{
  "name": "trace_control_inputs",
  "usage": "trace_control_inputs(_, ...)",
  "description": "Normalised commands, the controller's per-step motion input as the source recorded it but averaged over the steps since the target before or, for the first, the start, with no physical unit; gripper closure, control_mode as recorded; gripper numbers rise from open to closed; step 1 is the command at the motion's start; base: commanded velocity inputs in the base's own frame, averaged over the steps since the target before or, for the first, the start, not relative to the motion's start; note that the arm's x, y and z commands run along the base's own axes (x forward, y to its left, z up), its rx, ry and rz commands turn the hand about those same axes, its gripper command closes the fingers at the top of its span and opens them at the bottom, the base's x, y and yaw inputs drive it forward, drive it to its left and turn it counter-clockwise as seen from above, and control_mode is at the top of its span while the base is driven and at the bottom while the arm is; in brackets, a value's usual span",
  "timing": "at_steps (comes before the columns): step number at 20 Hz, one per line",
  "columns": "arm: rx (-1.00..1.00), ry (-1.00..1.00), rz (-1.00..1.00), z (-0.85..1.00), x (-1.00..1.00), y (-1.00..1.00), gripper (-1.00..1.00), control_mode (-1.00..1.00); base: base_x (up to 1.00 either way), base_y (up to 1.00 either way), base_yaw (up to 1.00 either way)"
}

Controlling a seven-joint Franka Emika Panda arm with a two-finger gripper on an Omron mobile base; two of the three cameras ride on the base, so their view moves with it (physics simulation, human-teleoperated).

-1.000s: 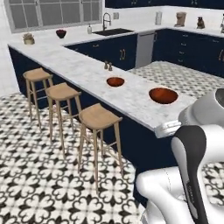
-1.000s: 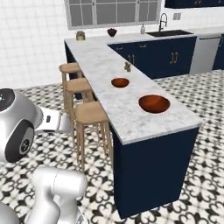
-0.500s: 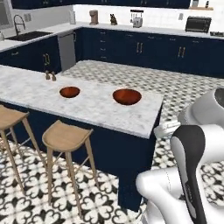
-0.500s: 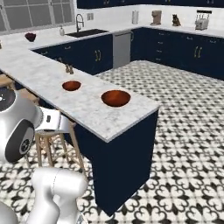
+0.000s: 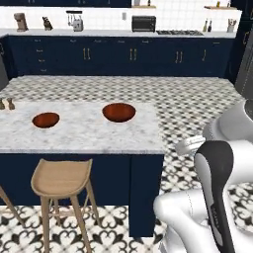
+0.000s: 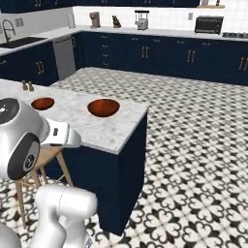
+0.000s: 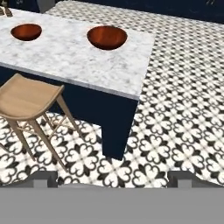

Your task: Pick up the bowls on the counter and stack them on top of one another in the open cabinet. Place the smaller bowl on top of the larger bowl.

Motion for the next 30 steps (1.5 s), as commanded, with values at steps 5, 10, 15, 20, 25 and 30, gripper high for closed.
trace_control_inputs(5,0.00,0.00,0.00,0.00,0.00,0.00,-1.00,1.00,-0.57,1.00,-0.32)
trace_control_inputs(10,0.00,0.00,0.00,0.00,0.00,0.00,-1.00,1.00,-0.02,1.00,-0.25)
trace_control_inputs(15,0.00,0.00,0.00,0.00,0.00,0.00,-1.00,1.00,0.78,0.83,-0.16)
trace_control_inputs(20,0.00,0.00,0.00,0.00,0.00,0.00,-1.00,1.00,0.85,0.21,-0.08)
trace_control_inputs(25,0.00,0.00,0.00,0.00,0.00,0.00,-1.00,1.00,0.64,0.51,-0.05)
trace_control_inputs(30,0.00,0.00,0.00,0.00,0.00,0.00,-1.00,1.00,0.03,0.19,0.43)
